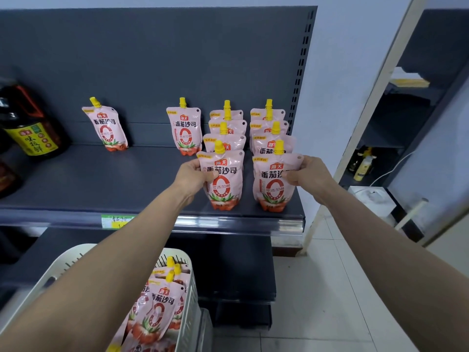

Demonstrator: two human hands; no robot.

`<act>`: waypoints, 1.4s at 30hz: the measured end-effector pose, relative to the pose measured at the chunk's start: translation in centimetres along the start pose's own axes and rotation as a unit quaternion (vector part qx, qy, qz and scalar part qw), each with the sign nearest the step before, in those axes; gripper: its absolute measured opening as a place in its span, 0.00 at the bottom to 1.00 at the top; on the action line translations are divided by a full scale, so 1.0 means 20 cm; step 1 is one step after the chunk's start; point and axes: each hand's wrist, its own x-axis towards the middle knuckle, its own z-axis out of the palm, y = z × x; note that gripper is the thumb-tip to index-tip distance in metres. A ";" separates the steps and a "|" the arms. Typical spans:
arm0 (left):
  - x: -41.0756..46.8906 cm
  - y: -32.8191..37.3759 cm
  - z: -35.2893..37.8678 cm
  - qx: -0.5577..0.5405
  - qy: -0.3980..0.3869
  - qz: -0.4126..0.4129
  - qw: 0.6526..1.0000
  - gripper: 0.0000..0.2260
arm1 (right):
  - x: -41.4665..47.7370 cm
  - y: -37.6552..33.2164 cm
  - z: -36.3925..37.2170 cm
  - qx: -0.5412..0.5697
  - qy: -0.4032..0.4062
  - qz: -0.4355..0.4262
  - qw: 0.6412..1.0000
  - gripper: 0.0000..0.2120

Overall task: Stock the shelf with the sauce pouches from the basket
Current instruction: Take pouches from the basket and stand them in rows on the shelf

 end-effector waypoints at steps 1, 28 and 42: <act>0.00 0.01 0.00 0.006 0.003 0.000 1.000 0.17 | 0.00 0.00 0.00 -0.002 0.006 -0.002 1.000 0.18; -0.37 0.03 -0.42 0.279 0.172 0.245 0.913 0.13 | -0.38 -0.32 0.69 -0.156 0.028 -0.323 0.933 0.10; -0.54 -0.88 -1.31 0.434 0.104 -0.108 0.888 0.17 | -0.49 0.35 1.67 -0.396 -0.327 -0.054 0.857 0.15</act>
